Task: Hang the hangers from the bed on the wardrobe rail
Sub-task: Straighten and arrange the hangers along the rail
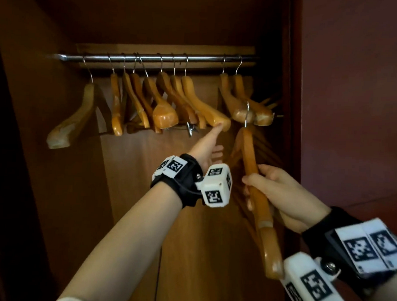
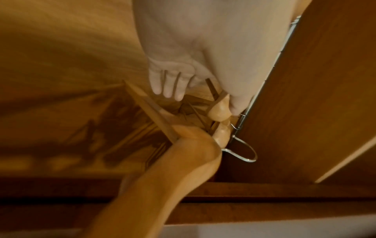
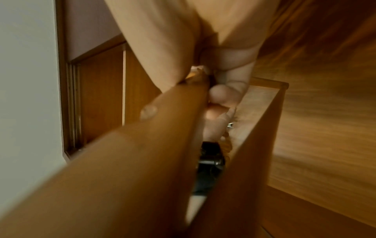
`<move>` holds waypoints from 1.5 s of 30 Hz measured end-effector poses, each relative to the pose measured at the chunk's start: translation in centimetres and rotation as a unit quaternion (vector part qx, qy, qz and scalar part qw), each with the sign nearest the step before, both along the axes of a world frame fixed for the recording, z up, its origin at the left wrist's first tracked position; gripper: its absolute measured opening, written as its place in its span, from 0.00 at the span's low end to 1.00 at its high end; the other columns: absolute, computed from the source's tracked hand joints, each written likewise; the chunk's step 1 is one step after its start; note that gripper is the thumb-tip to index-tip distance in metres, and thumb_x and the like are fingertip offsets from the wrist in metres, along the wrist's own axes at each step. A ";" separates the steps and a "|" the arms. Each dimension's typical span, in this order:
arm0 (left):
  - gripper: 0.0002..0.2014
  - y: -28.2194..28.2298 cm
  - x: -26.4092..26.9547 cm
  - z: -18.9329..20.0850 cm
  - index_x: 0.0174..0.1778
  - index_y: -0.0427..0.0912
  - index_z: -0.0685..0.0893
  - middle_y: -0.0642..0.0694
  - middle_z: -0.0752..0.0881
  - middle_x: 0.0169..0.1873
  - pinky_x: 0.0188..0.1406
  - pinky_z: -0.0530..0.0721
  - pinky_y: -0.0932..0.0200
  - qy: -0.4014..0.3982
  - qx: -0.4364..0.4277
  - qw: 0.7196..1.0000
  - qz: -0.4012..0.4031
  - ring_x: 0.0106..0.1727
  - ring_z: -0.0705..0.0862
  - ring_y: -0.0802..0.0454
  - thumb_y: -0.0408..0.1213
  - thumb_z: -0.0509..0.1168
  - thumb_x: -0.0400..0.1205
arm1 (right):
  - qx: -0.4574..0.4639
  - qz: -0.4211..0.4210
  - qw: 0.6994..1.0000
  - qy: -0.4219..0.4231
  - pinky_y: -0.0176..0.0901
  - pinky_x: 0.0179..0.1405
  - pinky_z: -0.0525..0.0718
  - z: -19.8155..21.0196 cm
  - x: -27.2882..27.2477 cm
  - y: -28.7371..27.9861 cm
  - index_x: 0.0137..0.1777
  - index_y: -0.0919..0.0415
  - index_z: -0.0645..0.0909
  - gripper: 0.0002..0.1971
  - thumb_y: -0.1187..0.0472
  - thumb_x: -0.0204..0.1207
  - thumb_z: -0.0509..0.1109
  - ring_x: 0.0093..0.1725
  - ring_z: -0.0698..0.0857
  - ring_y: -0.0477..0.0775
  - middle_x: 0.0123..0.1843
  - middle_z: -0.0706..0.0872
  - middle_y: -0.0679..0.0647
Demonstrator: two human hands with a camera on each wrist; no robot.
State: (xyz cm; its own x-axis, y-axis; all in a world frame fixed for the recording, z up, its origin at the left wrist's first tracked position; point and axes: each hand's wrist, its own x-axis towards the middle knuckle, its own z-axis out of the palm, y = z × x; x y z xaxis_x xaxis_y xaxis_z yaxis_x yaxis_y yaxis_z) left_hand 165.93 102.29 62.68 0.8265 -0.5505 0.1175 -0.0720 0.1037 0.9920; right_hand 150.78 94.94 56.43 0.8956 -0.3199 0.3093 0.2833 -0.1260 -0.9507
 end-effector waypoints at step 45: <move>0.20 4.6 7.6 0.2 0.47 0.42 0.81 0.48 0.81 0.26 0.35 0.76 0.59 -0.089 -0.060 0.992 0.066 0.32 0.82 0.52 0.57 0.58 0.81 | 0.058 -0.005 0.995 -0.083 0.50 0.32 0.76 8.4 11.3 0.4 0.42 0.60 0.79 0.08 0.56 0.78 0.68 0.28 0.80 0.53 0.30 0.83 0.53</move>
State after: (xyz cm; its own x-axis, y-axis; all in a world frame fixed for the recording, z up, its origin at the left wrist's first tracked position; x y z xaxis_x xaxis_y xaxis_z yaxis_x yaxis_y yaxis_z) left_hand 173.57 106.84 62.85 0.8506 -0.4117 0.3271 -0.2666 0.1986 0.9431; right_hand 162.05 95.31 64.87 0.8313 -0.3716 0.4133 0.4374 -0.0213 -0.8990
